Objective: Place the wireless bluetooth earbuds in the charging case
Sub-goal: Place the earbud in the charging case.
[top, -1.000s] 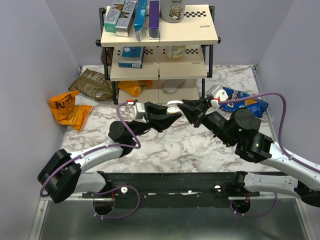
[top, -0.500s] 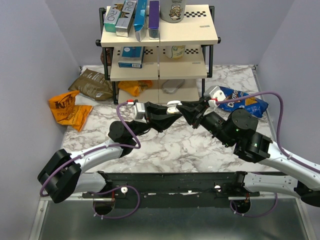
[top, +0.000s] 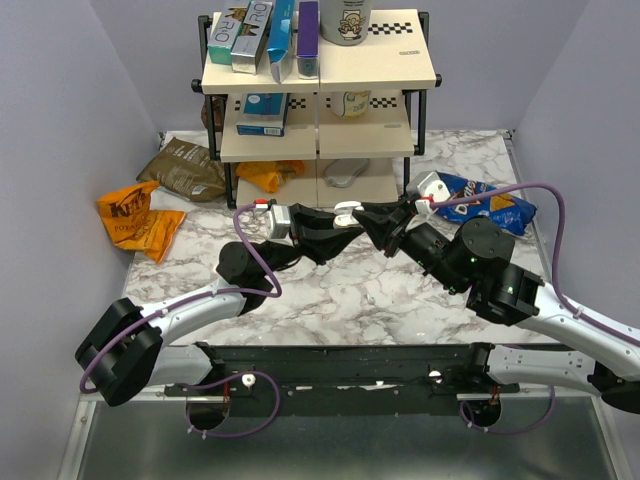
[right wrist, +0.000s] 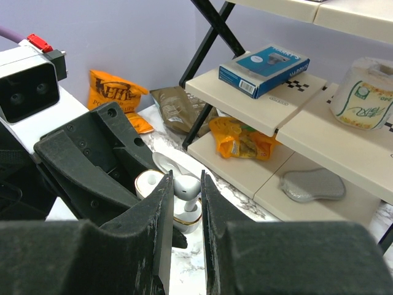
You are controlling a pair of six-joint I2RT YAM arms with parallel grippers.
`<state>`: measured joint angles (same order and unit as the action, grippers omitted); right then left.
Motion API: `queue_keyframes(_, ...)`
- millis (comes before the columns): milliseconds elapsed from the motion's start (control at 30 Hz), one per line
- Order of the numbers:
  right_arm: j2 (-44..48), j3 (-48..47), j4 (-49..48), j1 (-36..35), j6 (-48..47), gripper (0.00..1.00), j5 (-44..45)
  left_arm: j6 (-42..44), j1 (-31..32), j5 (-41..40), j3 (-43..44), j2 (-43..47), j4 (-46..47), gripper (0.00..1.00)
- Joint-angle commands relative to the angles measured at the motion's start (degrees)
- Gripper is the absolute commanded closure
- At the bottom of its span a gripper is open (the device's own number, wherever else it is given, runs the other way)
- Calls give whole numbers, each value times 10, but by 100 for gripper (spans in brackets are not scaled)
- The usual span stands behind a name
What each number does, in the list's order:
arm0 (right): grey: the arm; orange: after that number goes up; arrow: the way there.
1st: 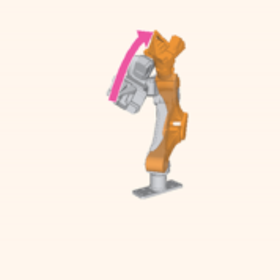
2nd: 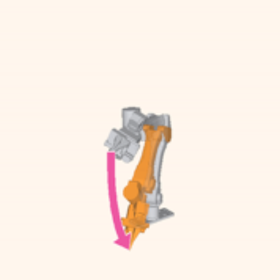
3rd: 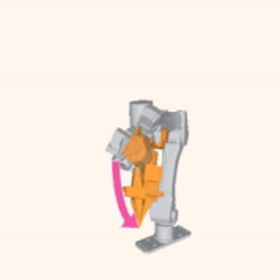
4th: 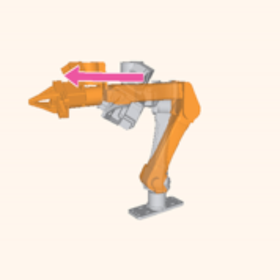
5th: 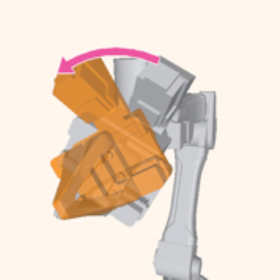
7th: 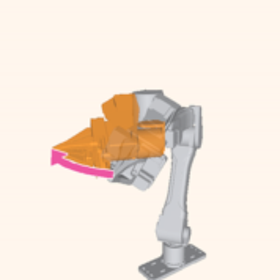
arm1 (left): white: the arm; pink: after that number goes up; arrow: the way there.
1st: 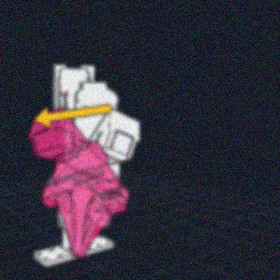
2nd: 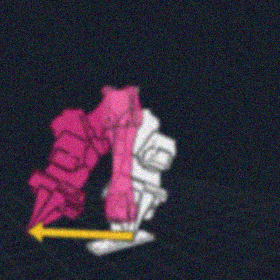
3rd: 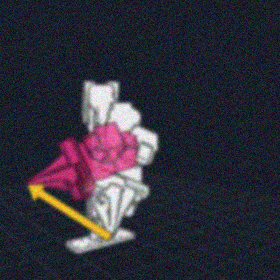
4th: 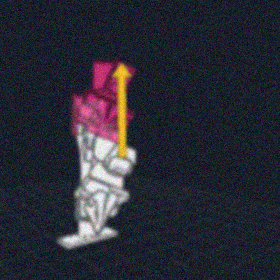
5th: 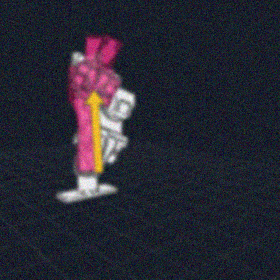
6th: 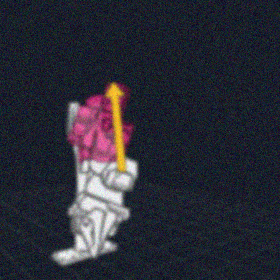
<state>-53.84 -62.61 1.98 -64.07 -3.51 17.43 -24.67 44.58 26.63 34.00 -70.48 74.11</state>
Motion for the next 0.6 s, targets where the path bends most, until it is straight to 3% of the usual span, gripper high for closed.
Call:
queue_keyframes(0,-6,-1,16,-4,8,70,9,8,-3,1,9,15,226,100)
queue_keyframes(567,-3,-15,18,-4,19,46,17,10,-3,-3,7,11,226,100)
